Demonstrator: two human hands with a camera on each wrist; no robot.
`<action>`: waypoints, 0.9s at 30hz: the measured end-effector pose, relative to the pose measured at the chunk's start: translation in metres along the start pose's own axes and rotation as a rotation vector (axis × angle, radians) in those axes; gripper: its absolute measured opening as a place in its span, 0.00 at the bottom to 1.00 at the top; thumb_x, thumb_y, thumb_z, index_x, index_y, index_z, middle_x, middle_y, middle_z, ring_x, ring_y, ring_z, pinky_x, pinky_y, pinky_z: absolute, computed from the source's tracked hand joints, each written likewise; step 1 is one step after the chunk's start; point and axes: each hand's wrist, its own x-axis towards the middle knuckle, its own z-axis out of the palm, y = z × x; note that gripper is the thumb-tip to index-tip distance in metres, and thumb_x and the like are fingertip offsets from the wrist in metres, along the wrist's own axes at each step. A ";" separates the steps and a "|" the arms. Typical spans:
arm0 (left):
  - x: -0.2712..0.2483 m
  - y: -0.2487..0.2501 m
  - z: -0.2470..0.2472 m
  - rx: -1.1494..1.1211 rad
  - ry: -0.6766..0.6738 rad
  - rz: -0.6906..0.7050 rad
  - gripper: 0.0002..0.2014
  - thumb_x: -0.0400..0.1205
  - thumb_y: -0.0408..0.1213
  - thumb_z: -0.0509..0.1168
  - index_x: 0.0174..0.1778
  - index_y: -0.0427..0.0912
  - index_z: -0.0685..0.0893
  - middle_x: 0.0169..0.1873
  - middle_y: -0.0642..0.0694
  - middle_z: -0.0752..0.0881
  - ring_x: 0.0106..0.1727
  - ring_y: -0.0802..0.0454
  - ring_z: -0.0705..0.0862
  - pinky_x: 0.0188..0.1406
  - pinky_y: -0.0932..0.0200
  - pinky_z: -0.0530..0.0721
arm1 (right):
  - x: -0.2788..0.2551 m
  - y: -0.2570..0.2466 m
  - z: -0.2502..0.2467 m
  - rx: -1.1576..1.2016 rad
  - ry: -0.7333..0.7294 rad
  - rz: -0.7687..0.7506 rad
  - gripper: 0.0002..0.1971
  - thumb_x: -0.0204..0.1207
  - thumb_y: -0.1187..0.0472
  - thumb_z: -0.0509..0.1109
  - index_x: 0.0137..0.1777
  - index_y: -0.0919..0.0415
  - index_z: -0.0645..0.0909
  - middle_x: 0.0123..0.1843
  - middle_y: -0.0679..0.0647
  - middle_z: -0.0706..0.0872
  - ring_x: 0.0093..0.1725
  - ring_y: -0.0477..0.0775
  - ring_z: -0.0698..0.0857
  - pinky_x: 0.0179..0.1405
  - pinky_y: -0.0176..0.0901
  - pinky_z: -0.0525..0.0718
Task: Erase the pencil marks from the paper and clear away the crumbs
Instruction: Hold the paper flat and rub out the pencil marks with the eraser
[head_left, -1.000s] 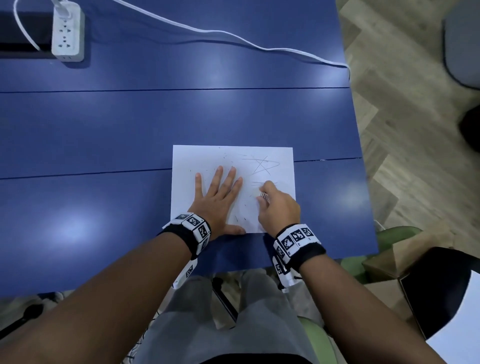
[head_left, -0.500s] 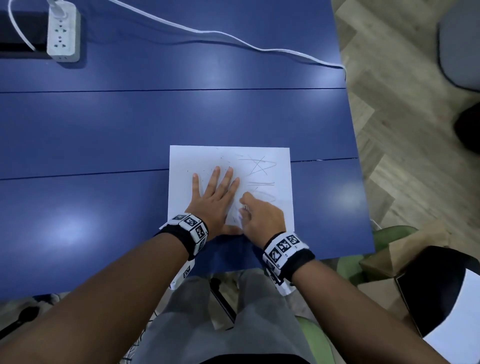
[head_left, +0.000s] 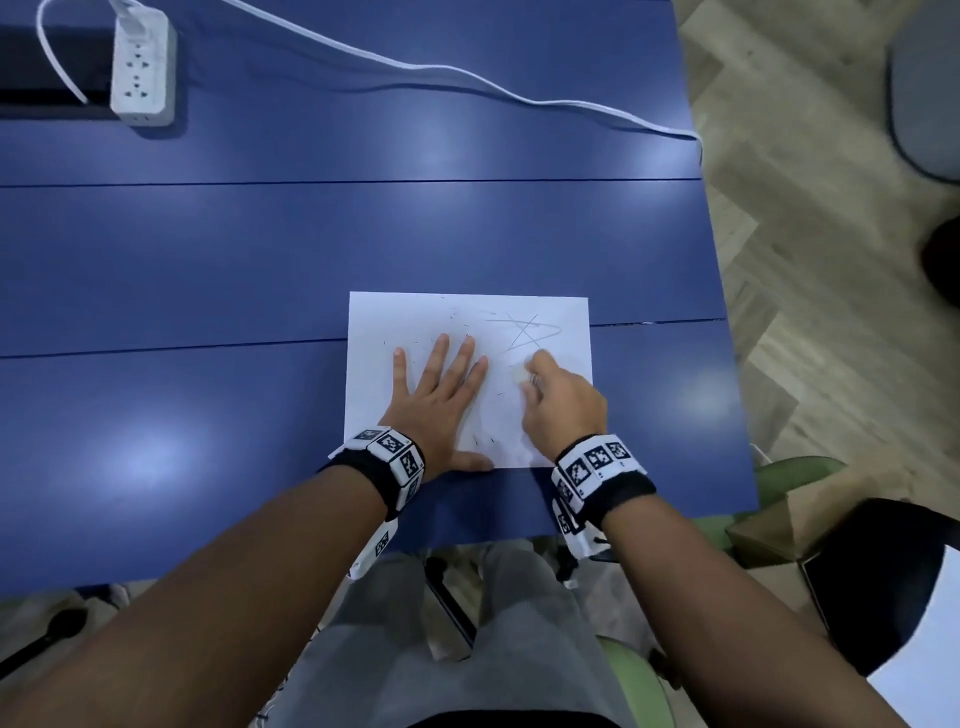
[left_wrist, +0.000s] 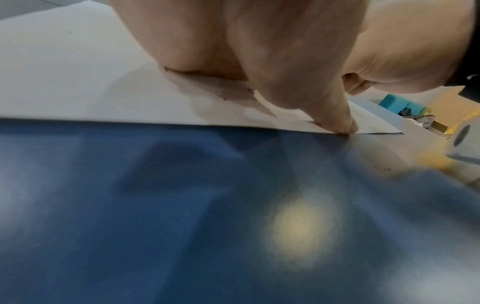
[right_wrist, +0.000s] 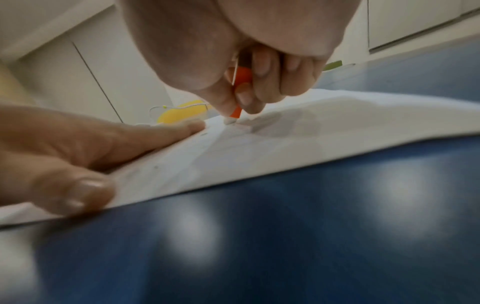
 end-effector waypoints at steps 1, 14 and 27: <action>-0.001 -0.001 0.000 -0.002 0.003 0.000 0.63 0.71 0.82 0.53 0.85 0.46 0.25 0.83 0.44 0.21 0.84 0.37 0.22 0.75 0.18 0.29 | 0.001 0.000 0.000 0.012 0.028 0.026 0.06 0.82 0.57 0.61 0.57 0.53 0.72 0.42 0.51 0.87 0.42 0.61 0.84 0.35 0.45 0.74; 0.001 0.000 0.002 0.003 -0.006 0.000 0.64 0.71 0.83 0.51 0.84 0.45 0.24 0.82 0.43 0.19 0.83 0.37 0.21 0.74 0.19 0.27 | -0.017 -0.013 0.011 0.056 0.003 -0.015 0.07 0.81 0.57 0.63 0.57 0.54 0.74 0.42 0.51 0.87 0.42 0.61 0.84 0.35 0.46 0.75; 0.002 0.000 0.001 0.009 -0.010 0.005 0.64 0.68 0.85 0.44 0.84 0.44 0.23 0.82 0.42 0.19 0.83 0.36 0.21 0.74 0.18 0.28 | -0.031 -0.026 0.013 0.018 -0.155 -0.147 0.09 0.83 0.56 0.59 0.61 0.54 0.72 0.45 0.53 0.87 0.44 0.60 0.85 0.39 0.45 0.77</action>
